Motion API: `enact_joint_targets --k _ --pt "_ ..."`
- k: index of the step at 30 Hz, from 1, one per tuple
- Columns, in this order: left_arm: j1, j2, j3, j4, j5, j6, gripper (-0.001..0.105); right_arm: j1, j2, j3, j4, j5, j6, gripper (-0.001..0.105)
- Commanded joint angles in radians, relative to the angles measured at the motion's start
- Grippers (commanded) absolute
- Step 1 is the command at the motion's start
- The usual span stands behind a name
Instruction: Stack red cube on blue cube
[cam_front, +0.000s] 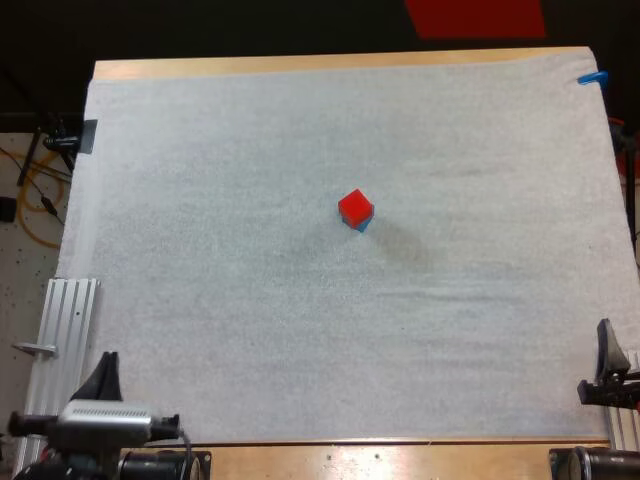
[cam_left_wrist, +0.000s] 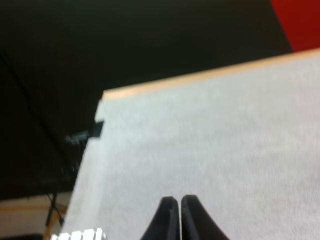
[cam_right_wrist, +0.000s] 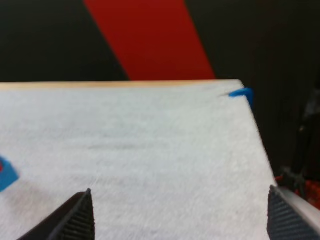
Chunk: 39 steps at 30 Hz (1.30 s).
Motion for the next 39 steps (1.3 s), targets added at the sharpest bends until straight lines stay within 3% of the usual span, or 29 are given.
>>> enact_joint_targets --k 1,8,13,39 --pt "0.002 -0.138 0.033 -0.009 -0.015 -0.029 0.000 0.002 -0.045 0.003 0.019 -0.028 -0.009 0.069" --pt "0.002 -0.136 0.163 -0.085 -0.009 -0.029 0.000 0.002 -0.045 0.031 0.040 -0.036 -0.011 0.069" --pt "0.002 -0.136 0.210 -0.088 -0.009 -0.029 0.000 0.002 -0.045 0.073 0.046 -0.036 -0.011 0.069" --pt "0.002 -0.136 0.211 -0.094 -0.008 -0.029 0.000 0.002 -0.045 0.093 0.043 -0.030 -0.003 0.069"
